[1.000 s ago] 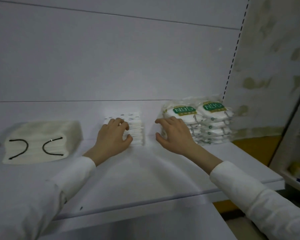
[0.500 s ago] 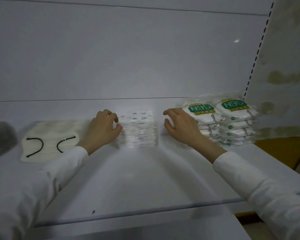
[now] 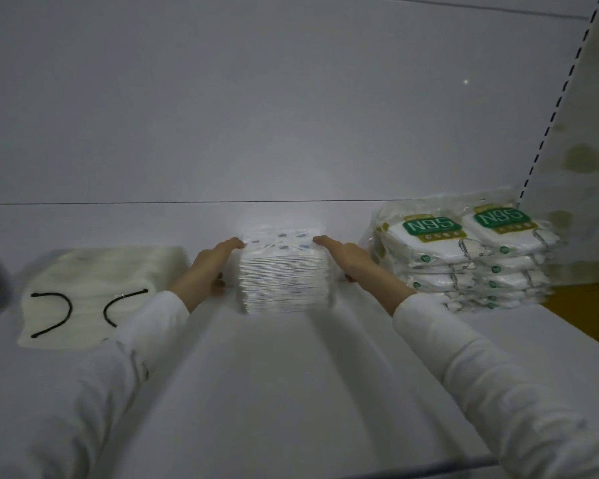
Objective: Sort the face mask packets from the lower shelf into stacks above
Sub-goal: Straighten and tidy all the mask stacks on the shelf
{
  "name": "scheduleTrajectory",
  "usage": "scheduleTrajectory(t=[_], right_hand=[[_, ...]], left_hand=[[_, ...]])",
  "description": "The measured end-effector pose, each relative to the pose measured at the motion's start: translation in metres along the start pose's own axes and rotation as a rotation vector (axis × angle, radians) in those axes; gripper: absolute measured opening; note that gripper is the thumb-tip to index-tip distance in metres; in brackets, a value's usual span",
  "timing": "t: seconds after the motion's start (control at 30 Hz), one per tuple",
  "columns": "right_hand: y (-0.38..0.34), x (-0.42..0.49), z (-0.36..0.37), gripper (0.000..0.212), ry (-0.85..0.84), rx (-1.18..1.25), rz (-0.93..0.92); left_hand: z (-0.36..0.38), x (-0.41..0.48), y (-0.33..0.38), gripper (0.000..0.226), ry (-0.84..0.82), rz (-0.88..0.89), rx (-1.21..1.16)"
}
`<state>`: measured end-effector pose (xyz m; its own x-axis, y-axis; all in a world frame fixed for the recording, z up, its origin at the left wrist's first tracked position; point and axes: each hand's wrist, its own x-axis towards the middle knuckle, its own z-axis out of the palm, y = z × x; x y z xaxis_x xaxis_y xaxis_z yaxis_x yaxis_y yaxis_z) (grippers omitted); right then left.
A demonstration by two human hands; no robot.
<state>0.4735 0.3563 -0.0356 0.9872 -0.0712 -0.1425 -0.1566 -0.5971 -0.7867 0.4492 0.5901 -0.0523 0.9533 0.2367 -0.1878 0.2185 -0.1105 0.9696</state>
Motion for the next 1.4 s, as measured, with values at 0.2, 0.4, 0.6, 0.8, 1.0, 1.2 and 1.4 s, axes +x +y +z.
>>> scheduleTrajectory(t=[0.2,0.4,0.6,0.8,1.0,1.2,1.4], right_hand=[[0.016,0.026,0.006,0.081,-0.262,0.305,0.138],[0.018,0.037,0.007,0.066,-0.345,0.402,0.156],[0.026,0.034,0.013,0.047,-0.292,0.463,0.149],[0.036,0.024,0.019,0.051,-0.318,0.652,-0.025],[0.028,0.012,0.017,0.065,-0.196,0.709,-0.250],[0.053,0.018,0.034,0.094,-0.233,0.702,-0.445],[0.067,0.016,0.049,0.111,-0.398,0.688,-0.372]], left_hand=[[-0.003,0.020,-0.010,0.050,-0.195,-0.173,-0.123],[0.003,0.027,-0.006,0.035,-0.220,-0.227,-0.149],[0.015,0.019,-0.008,0.029,-0.212,-0.221,-0.183],[0.019,0.008,-0.007,0.037,-0.277,-0.110,-0.310],[0.019,-0.004,-0.005,0.024,-0.175,0.161,-0.386],[0.018,0.012,-0.029,0.077,-0.079,0.377,-0.215],[0.021,0.017,-0.059,0.109,-0.239,0.280,-0.222]])
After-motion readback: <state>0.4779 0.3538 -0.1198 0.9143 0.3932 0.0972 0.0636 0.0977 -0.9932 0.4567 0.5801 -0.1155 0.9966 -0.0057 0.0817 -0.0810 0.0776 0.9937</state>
